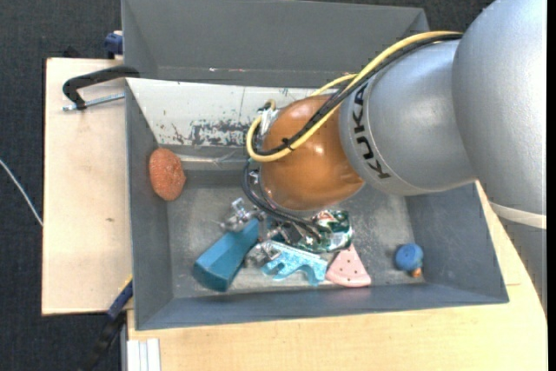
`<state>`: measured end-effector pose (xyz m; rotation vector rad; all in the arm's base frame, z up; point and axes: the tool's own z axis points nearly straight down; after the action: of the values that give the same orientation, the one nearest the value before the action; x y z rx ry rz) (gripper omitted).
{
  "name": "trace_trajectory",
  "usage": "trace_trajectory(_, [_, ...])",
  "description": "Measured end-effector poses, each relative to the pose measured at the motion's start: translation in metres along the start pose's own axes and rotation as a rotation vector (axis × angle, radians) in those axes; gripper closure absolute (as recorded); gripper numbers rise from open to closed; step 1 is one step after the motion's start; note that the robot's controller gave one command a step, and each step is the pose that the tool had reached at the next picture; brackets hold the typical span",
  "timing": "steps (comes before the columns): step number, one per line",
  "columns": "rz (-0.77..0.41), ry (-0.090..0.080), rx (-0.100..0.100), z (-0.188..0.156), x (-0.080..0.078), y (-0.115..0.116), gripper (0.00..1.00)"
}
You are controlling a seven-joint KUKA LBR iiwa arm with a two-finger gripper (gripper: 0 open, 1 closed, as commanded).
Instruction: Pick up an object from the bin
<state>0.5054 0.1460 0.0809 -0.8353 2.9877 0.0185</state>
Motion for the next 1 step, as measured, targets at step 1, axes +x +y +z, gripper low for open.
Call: trace_trajectory(1, [0.0, 0.0, 0.0, 0.0, 0.0, 0.0, 1.0])
